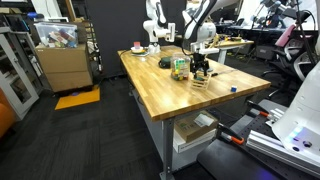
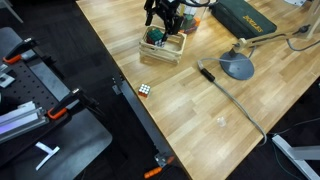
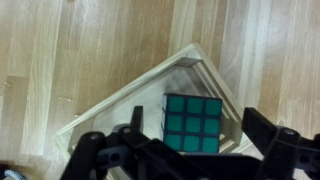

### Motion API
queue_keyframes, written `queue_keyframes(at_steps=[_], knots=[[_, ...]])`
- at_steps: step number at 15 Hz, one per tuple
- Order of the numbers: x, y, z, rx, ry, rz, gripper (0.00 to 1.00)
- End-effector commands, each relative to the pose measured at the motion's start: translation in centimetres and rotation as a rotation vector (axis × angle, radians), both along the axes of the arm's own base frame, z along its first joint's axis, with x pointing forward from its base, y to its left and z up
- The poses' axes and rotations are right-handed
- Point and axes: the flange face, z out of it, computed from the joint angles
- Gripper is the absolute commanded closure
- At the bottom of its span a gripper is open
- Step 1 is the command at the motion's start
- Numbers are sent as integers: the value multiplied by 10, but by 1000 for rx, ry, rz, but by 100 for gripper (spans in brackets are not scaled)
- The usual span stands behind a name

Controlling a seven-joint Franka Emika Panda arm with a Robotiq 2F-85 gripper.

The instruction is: Remove the Rubik's cube from the wooden box and put it on the table

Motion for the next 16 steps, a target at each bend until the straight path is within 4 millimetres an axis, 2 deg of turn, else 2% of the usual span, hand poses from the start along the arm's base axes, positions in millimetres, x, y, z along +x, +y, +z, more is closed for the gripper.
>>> queue_keyframes(at_steps=[1, 4, 10, 16], knots=[[8, -1, -9, 40, -3, 0, 0], [12, -3, -16, 41, 4, -7, 0], [18, -9, -12, 35, -8, -11, 0], [17, -7, -9, 44, -25, 0, 0]])
